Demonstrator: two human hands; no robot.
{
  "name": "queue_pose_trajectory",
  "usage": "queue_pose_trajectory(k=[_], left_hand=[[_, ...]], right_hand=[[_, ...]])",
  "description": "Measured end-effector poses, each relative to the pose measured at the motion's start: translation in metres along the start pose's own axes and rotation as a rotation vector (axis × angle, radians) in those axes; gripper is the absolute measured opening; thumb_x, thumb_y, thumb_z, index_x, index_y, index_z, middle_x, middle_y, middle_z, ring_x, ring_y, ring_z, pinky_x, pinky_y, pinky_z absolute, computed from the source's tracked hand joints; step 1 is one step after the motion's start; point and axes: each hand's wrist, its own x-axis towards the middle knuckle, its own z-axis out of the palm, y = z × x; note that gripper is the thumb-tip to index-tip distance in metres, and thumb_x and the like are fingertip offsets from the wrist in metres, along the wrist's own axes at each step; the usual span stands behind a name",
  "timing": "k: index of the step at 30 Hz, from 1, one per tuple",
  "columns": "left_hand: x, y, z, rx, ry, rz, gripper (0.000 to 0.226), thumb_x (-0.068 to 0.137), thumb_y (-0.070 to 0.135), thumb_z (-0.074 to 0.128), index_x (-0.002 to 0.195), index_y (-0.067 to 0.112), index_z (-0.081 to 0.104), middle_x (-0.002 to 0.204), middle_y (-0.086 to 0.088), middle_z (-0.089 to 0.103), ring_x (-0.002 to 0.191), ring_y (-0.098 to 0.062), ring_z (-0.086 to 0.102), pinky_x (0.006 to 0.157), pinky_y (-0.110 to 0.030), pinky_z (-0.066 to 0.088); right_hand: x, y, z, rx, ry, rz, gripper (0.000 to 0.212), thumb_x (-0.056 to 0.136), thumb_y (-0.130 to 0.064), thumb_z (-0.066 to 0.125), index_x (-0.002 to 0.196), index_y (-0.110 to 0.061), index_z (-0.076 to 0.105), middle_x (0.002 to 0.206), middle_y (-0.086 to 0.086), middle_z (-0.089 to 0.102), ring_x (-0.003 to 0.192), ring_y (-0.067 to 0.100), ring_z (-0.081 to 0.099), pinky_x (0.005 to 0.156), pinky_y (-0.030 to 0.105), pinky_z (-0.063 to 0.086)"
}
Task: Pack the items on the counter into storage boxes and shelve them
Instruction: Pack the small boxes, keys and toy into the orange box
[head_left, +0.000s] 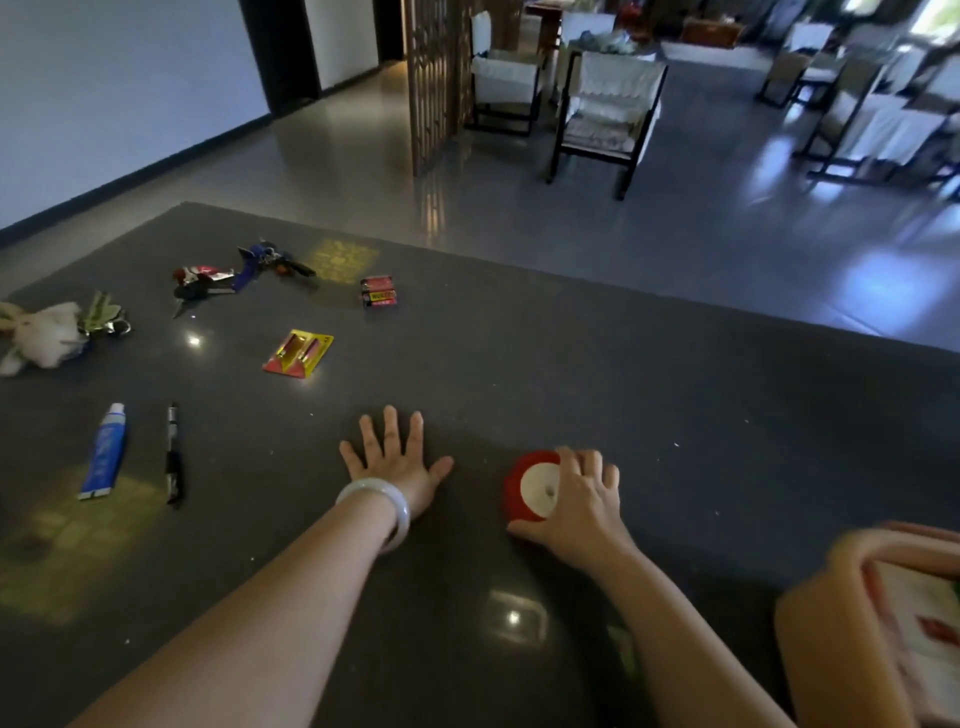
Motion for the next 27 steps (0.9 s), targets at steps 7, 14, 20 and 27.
queue_pose_trajectory(k=[7, 14, 20, 27], left_hand=[[-0.041, 0.040, -0.025, -0.231, 0.019, 0.167, 0.055, 0.100, 0.046, 0.040, 0.145, 0.013, 0.039, 0.154, -0.009, 0.031, 0.142, -0.029, 0.027, 0.114, -0.038, 0.026], [-0.163, 0.146, -0.049, -1.140, -0.250, 0.502, 0.045, 0.080, 0.062, 0.054, 0.110, 0.029, 0.060, 0.102, 0.004, 0.070, 0.091, -0.010, 0.069, 0.079, -0.030, 0.058], [-0.217, 0.194, -0.056, -1.156, -0.206, 0.561, 0.038, 0.084, 0.029, 0.071, 0.119, 0.025, 0.057, 0.115, 0.002, 0.063, 0.106, -0.016, 0.062, 0.086, -0.040, 0.057], [-0.251, 0.223, -0.031, -1.253, -0.237, 0.611, 0.034, 0.083, 0.022, 0.073, 0.115, 0.026, 0.062, 0.112, 0.001, 0.068, 0.106, -0.016, 0.065, 0.088, -0.040, 0.056]], right_hand=[[-0.064, 0.026, -0.056, 0.200, 0.081, 0.016, 0.110, 0.063, -0.058, 0.079, 0.148, -0.033, 0.014, 0.145, -0.008, 0.019, 0.137, 0.024, 0.016, 0.108, 0.049, 0.033], [-0.119, 0.065, -0.115, 0.125, 0.313, -0.092, 0.108, 0.067, -0.059, 0.075, 0.146, -0.040, 0.004, 0.146, -0.015, 0.016, 0.139, 0.021, 0.014, 0.111, 0.049, 0.031], [-0.164, 0.102, -0.146, 0.156, 0.427, -0.172, 0.105, 0.063, -0.058, 0.076, 0.144, -0.044, 0.010, 0.139, -0.023, 0.021, 0.129, 0.006, 0.020, 0.105, 0.036, 0.036], [-0.211, 0.172, -0.177, 0.688, 0.384, 0.062, 0.059, 0.065, -0.051, 0.066, 0.121, -0.034, 0.057, 0.107, -0.015, 0.066, 0.095, 0.007, 0.066, 0.075, 0.029, 0.059]])
